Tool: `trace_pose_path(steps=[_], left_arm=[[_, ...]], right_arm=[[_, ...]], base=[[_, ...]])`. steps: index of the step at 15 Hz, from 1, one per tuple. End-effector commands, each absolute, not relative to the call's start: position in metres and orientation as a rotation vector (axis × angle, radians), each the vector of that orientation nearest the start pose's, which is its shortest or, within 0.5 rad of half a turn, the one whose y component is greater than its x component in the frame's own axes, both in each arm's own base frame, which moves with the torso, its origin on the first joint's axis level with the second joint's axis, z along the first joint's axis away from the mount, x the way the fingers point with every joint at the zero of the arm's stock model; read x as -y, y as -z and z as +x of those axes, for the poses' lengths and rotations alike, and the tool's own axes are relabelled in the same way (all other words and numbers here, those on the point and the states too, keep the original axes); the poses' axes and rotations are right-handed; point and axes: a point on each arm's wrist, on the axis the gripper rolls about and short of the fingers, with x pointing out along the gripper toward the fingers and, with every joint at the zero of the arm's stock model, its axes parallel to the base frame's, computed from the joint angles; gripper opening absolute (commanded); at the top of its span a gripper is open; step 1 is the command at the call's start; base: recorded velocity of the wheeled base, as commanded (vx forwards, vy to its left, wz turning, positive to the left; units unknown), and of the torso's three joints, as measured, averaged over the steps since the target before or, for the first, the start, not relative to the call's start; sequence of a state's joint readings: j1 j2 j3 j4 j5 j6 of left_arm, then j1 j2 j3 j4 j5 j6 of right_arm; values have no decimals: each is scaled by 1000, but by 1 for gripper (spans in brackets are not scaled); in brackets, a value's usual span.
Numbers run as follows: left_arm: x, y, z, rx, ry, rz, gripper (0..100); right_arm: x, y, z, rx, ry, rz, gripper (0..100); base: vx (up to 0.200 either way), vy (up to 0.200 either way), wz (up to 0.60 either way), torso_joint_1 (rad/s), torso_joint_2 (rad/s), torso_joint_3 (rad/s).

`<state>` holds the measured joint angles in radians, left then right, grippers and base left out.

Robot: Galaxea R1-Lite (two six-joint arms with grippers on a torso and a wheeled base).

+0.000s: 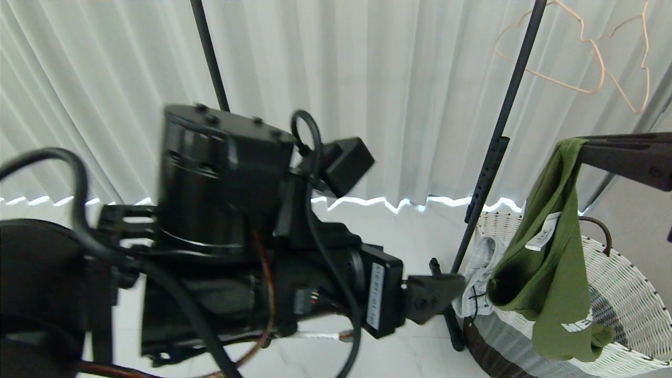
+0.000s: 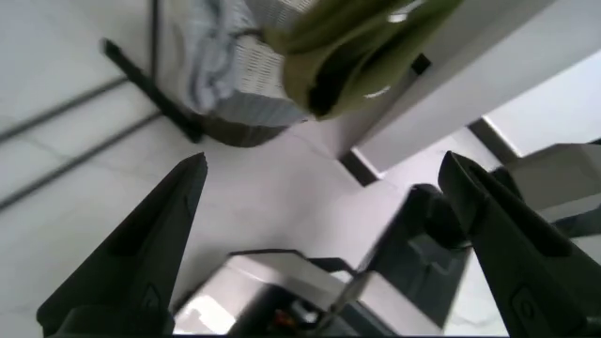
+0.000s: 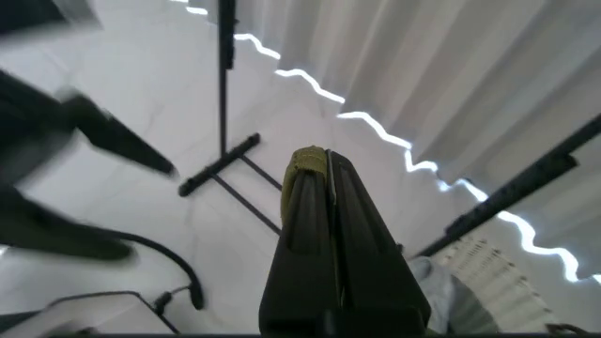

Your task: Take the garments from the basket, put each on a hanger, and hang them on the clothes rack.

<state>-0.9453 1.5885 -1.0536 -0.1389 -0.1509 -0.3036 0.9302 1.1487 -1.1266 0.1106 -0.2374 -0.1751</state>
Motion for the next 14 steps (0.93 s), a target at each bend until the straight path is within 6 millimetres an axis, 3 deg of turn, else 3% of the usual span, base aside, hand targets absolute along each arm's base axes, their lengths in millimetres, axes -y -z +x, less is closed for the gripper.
trace_pose_path(steps=[1,5,8,12,14], left_arm=[[283,-196,165,-651,1050,-106,100],[314,-164,183,-626,1050,-116,100],[335,-153,202,-554,1006,-139,100],[337,-133,233,-551,872,-133,100],[340,-128,235,-558,877,-124,100]], right_arm=[[-124,-321,91,-56,-743,-224,0],[-123,-314,89,-50,-742,-196,0],[-122,-316,89,-40,-741,-189,0],[-117,-318,86,-25,-742,-181,0],[-117,-318,85,-25,-742,-181,0]], base=[[0,0,0,0,0,0],[0,0,0,0,0,0],[0,0,0,0,0,0],[0,0,0,0,0,0],[0,0,0,0,0,0]])
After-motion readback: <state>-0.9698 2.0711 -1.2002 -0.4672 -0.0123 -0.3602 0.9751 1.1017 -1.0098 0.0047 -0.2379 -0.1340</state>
